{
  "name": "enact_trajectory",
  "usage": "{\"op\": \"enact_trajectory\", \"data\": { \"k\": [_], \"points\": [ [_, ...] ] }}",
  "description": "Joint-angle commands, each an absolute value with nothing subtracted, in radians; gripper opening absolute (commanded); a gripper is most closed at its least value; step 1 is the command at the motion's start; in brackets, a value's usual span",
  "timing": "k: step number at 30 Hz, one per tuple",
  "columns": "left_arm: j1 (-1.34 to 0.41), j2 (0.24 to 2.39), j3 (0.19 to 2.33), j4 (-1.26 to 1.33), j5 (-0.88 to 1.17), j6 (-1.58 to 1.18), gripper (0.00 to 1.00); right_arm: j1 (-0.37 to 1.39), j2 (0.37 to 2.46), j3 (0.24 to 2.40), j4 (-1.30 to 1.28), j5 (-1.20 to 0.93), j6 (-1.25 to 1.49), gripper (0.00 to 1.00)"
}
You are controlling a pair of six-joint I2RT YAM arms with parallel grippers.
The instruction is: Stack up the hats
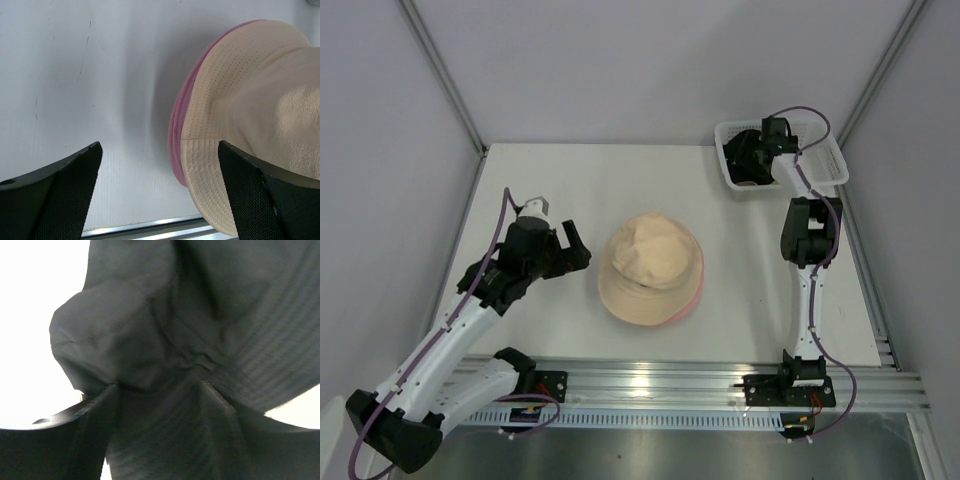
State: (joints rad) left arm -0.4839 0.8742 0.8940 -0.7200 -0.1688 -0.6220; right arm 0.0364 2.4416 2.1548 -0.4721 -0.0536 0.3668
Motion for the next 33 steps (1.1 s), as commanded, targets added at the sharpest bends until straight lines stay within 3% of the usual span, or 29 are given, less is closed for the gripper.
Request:
{"op": "enact_trajectory", "data": {
  "k": [1, 2, 5, 6, 16, 27, 31, 33],
  "points": [
    [-0.45, 0.876, 0.94, -0.695, -0.141, -0.583, 0.99, 0.048, 2.486, 2.209, -0.42, -0.091, 0.405, 0.64],
    [-0.445, 0.871, 0.942, -0.695, -0.141, -0.581, 0.99, 0.046, 2.493, 2.209, -0.416, -0.094, 0.416, 0.48],
    [-0.416, 0.864, 0.934, -0.677, -0.124, -0.563, 1.0, 0.043, 2.497, 2.204, -0.402, -0.106, 0.422, 0.17],
    [-0.404, 0.867, 0.942, -0.672, -0.114, -0.552, 1.0, 0.04, 2.493, 2.203, -0.402, -0.106, 0.414, 0.0],
    [-0.37, 0.92, 1.138, -0.736, -0.169, -0.479, 1.0, -0.041, 2.228, 2.209, -0.325, -0.245, 0.426, 0.0],
    [-0.37, 0.91, 1.262, -0.666, -0.032, -0.44, 1.0, -0.016, 1.84, 2.151, -0.287, -0.459, 0.485, 0.0],
    [-0.37, 0.916, 1.287, -0.66, 0.017, -0.443, 1.0, 0.034, 1.763, 2.12, -0.42, -0.283, 0.396, 0.0],
    [-0.37, 0.893, 1.275, -0.65, 0.035, -0.451, 1.0, 0.014, 1.74, 2.067, -0.474, -0.223, 0.444, 0.12]
  ]
}}
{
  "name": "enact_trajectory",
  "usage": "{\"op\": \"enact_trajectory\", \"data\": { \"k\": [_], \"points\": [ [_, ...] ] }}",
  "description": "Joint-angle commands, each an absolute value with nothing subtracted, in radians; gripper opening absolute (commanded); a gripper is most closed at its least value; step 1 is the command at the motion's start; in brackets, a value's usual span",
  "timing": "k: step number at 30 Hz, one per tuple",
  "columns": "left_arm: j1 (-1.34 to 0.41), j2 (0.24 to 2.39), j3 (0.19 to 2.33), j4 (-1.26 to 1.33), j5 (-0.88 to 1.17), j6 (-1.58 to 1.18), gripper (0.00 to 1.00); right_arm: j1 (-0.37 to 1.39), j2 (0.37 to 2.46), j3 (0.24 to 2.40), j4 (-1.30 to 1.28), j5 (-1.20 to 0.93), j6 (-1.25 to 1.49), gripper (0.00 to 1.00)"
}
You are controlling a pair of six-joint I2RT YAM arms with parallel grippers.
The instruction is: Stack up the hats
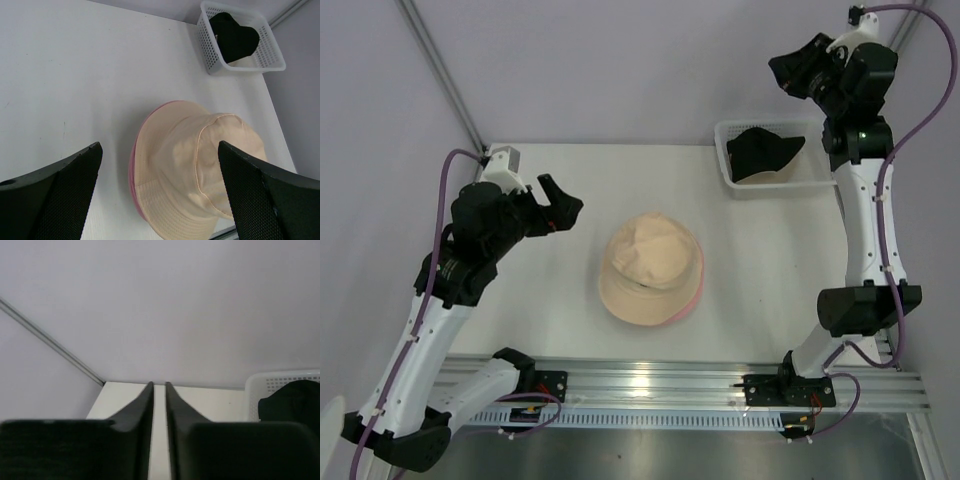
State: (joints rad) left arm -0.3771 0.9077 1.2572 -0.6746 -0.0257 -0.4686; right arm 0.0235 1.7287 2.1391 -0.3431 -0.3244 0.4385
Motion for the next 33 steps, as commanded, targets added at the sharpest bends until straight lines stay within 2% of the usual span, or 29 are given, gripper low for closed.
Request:
{"op": "enact_trajectory", "data": {
  "k": [1, 2, 5, 10, 16, 25, 30, 33],
  "points": [
    [-0.37, 0.884, 1.247, -0.641, 0.043, -0.454, 1.0, -0.039, 1.709, 1.972, -0.471, -0.219, 0.474, 0.24],
    [-0.37, 0.874, 1.24, -0.638, 0.044, -0.454, 0.99, -0.064, 1.694, 1.918, -0.447, -0.239, 0.501, 0.55],
    [-0.37, 0.854, 1.224, -0.652, 0.034, -0.449, 1.0, -0.145, 1.655, 1.732, -0.382, -0.255, 0.558, 0.82],
    [-0.37, 0.848, 1.212, -0.658, 0.018, -0.445, 0.99, -0.213, 1.698, 1.614, -0.335, -0.255, 0.569, 0.83],
    [-0.37, 0.882, 1.215, -0.649, 0.006, -0.443, 0.99, -0.218, 1.865, 1.624, -0.266, -0.245, 0.568, 0.83],
    [-0.368, 0.979, 1.276, -0.634, -0.043, -0.411, 0.99, -0.219, 2.175, 1.866, -0.258, -0.262, 0.557, 0.77],
    [-0.368, 1.048, 1.316, -0.626, -0.048, -0.399, 0.99, -0.215, 2.275, 1.942, -0.199, -0.287, 0.594, 0.74],
    [-0.367, 1.086, 1.327, -0.623, -0.049, -0.399, 0.99, -0.207, 2.339, 2.008, -0.201, -0.296, 0.604, 0.65]
  ]
}}
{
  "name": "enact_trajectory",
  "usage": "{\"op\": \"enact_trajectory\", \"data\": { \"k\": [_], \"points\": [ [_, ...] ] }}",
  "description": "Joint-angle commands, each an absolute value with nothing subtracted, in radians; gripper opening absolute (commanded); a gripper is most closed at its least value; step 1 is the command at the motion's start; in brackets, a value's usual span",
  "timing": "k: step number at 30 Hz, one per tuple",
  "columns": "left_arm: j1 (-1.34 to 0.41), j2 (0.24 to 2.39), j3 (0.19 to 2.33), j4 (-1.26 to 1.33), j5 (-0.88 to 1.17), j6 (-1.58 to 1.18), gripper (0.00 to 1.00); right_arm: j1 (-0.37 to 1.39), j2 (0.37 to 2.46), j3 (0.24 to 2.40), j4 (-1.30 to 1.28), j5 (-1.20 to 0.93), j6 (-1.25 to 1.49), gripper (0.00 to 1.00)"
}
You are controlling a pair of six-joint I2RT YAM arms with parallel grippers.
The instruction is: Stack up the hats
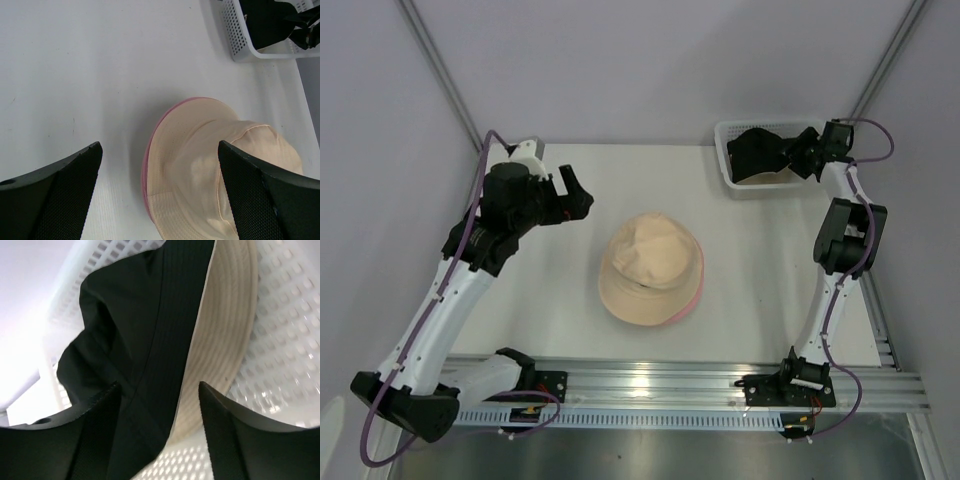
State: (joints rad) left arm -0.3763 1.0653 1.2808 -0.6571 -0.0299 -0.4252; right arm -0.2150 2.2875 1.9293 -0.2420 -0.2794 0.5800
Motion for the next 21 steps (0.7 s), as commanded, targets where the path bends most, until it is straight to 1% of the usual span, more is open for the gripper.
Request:
{"op": "enact_trajectory", "data": {
  "k": [1, 3, 4, 5, 8, 13, 15, 21],
  "points": [
    [-0.367, 1.101, 1.328, -0.621, -0.048, -0.399, 0.99, -0.206, 2.35, 2.017, -0.187, -0.304, 0.613, 0.55],
    [-0.364, 1.115, 1.338, -0.617, -0.041, -0.399, 1.0, -0.199, 2.368, 2.028, -0.16, -0.317, 0.632, 0.35],
    [-0.362, 1.121, 1.341, -0.614, -0.04, -0.399, 1.0, -0.196, 2.372, 2.032, -0.138, -0.339, 0.643, 0.14],
    [-0.361, 1.127, 1.342, -0.614, -0.038, -0.399, 1.0, -0.193, 2.368, 2.046, -0.13, -0.353, 0.661, 0.01],
    [-0.354, 1.127, 1.344, -0.611, -0.032, -0.397, 1.0, -0.183, 2.323, 2.06, -0.103, -0.399, 0.678, 0.0],
    [-0.334, 1.121, 1.341, -0.606, -0.008, -0.416, 1.0, -0.155, 2.123, 2.065, -0.013, -0.546, 0.745, 0.0],
    [-0.319, 1.117, 1.345, -0.592, 0.053, -0.437, 1.0, -0.132, 2.03, 2.05, 0.078, -0.619, 0.819, 0.0],
    [-0.296, 1.083, 1.376, -0.512, 0.191, -0.445, 1.0, -0.035, 1.866, 2.048, 0.213, -0.727, 0.977, 0.0]
  ]
}}
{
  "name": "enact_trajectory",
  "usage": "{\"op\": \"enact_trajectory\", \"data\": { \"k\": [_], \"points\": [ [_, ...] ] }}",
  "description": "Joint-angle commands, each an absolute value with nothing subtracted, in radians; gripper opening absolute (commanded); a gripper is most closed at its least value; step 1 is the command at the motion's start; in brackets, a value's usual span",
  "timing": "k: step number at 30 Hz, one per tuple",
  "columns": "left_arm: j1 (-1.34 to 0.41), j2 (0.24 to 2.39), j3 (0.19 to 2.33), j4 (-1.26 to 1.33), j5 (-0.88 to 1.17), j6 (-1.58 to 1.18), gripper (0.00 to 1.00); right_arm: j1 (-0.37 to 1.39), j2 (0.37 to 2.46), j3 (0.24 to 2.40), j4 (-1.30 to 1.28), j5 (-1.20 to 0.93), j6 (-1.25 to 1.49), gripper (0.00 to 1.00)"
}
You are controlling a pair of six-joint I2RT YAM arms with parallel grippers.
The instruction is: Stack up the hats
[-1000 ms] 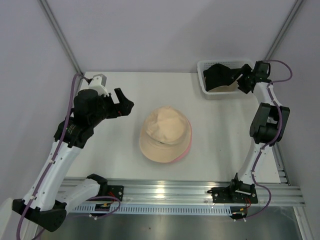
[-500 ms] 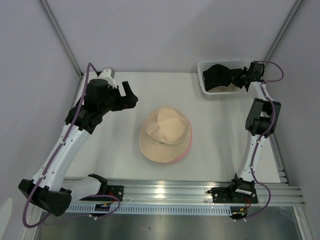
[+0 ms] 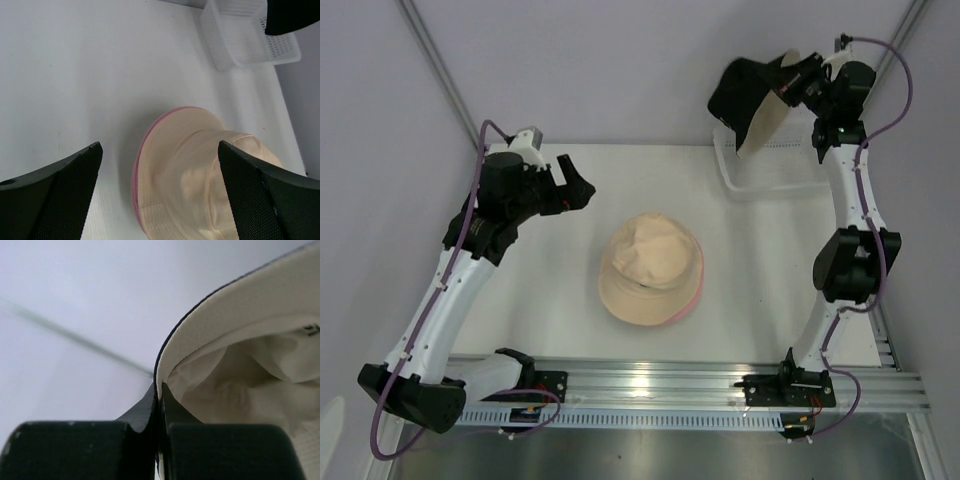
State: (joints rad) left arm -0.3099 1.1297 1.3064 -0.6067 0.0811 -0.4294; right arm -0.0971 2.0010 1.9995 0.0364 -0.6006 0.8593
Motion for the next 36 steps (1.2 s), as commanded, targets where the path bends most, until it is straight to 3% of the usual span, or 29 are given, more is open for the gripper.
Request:
{"op": "enact_trajectory", "data": {
  "k": [1, 10, 20, 24, 26, 27, 29, 30, 32, 33, 36],
  "points": [
    [-0.296, 1.074, 1.381, -0.496, 0.215, -0.445, 0.99, -0.014, 1.844, 2.049, 0.212, -0.736, 0.98, 0.0],
    [-0.291, 0.991, 1.269, -0.151, 0.475, -0.399, 0.99, 0.319, 1.669, 2.033, 0.083, -0.693, 0.887, 0.0],
    [-0.291, 0.761, 1.008, 0.029, 0.431, -0.235, 0.99, 0.572, 1.559, 1.876, 0.089, -0.621, 0.85, 0.0],
    [-0.291, 0.71, 0.928, 0.147, 0.532, -0.239, 0.97, 0.615, 1.528, 1.804, 0.153, -0.612, 0.886, 0.0],
    [-0.291, 0.701, 0.897, 0.188, 0.581, -0.247, 0.89, 0.632, 1.522, 1.773, 0.172, -0.617, 0.899, 0.0],
    [-0.291, 0.703, 0.881, 0.211, 0.587, -0.252, 0.76, 0.637, 1.522, 1.767, 0.179, -0.617, 0.902, 0.0],
    [-0.291, 0.724, 0.876, 0.206, 0.584, -0.25, 0.64, 0.646, 1.519, 1.758, 0.178, -0.618, 0.902, 0.0],
    [-0.291, 0.732, 0.89, 0.178, 0.575, -0.244, 0.5, 0.647, 1.516, 1.755, 0.173, -0.618, 0.902, 0.0],
    [-0.291, 0.744, 0.905, 0.14, 0.543, -0.224, 0.31, 0.647, 1.511, 1.746, 0.175, -0.62, 0.899, 0.0],
    [-0.291, 0.744, 0.948, 0.083, 0.487, -0.216, 0.03, 0.647, 1.502, 1.734, 0.181, -0.62, 0.899, 0.0],
    [-0.291, 0.706, 1.028, -0.029, 0.398, -0.103, 0.01, 0.649, 1.48, 1.706, 0.178, -0.617, 0.888, 0.0]
  ]
}}
